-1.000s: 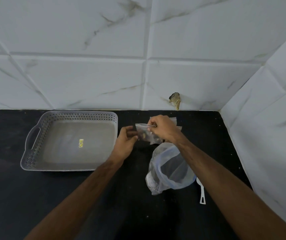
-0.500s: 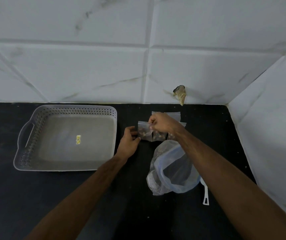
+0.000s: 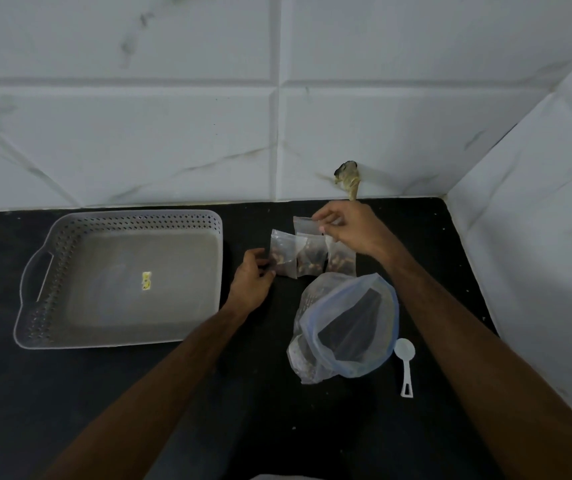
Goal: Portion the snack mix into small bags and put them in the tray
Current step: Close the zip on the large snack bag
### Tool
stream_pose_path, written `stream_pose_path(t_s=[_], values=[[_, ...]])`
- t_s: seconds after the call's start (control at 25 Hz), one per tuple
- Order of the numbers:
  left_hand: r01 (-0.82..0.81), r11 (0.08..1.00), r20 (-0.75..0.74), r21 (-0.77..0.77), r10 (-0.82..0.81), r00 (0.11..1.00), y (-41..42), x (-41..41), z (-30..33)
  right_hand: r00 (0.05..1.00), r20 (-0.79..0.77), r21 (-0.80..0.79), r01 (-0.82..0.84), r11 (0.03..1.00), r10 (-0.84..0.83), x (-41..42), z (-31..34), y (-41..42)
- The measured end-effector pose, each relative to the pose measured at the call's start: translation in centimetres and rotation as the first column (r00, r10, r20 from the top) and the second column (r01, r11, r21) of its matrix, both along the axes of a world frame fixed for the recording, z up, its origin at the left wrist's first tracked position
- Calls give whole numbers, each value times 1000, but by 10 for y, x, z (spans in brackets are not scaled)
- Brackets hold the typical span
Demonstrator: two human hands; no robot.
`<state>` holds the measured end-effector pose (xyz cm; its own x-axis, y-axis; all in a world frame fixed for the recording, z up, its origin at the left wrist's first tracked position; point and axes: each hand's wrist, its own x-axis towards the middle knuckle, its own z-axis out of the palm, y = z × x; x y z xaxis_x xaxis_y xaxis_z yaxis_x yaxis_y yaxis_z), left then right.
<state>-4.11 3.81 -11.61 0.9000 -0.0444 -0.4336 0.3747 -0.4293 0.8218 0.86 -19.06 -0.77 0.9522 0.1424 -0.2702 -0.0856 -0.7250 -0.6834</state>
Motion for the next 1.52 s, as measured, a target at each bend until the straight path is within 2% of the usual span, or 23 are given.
stream_pose_path(t_s=[0.12, 0.2, 0.32, 0.4, 0.48, 0.56, 0.6, 0.68, 0.8, 0.88, 0.96, 1.08, 1.2, 1.24, 1.32, 1.4, 1.52], values=[[15, 1000, 40, 14, -16, 999, 1, -7, 4, 997, -3, 29, 80, 996, -80, -40, 19, -33], [44, 998, 144, 42, -50, 988, 1, -16, 12, 977, -16, 37, 215, 976, -215, -80, 23, -56], [110, 993, 285, -51, -91, 954, -5, -31, 44, 873, -41, 1, 487, 874, -486, -142, 8, -76], [230, 966, 341, -117, -178, 923, -16, -44, 76, 825, -153, -39, 545, 838, -544, -178, -7, -72], [388, 921, 339, 20, -372, 864, -28, -52, 94, 803, -300, 26, 546, 837, -515, -200, -22, -61], [504, 842, 219, 193, -538, 814, -37, -57, 96, 777, -383, 132, 581, 803, -499, -206, -34, -52], [526, 826, 150, 203, -557, 817, -38, -57, 94, 750, -419, 185, 623, 760, -512, -204, -37, -48], [512, 853, 55, 102, -519, 853, -39, -61, 91, 686, -507, 302, 709, 638, -522, -201, -40, -42], [369, 913, -62, -175, -385, 921, -35, -71, 93, 669, -583, 504, 743, 440, -461, -202, -30, -38], [205, 875, -179, -439, -309, 934, -30, -75, 95, 653, -648, 585, 756, 294, -392, -204, -23, -37], [129, 807, -233, -577, -314, 920, -24, -77, 96, 656, -686, 620, 754, 219, -314, -207, -21, -33], [164, 802, -176, -575, -317, 932, -24, -85, 97, 719, -642, 680, 695, 236, -267, -213, -22, -19], [162, 889, -4, -428, -180, 984, -26, -90, 100, 757, -601, 731, 650, 205, -256, -213, -12, -11], [150, 920, 56, -362, -139, 989, -25, -91, 104, 776, -574, 743, 628, 234, -261, -211, -8, -12], [141, 963, 169, -229, -103, 980, -22, -90, 112, 818, -489, 728, 574, 376, -302, -207, 5, -17], [142, 987, 275, -69, -118, 954, -16, -88, 121, 844, -354, 642, 533, 551, -403, -201, 17, -23], [131, 977, 415, 167, -190, 890, -10, -86, 127, 853, 21, 359, 480, 800, -521, -198, 28, -27]])
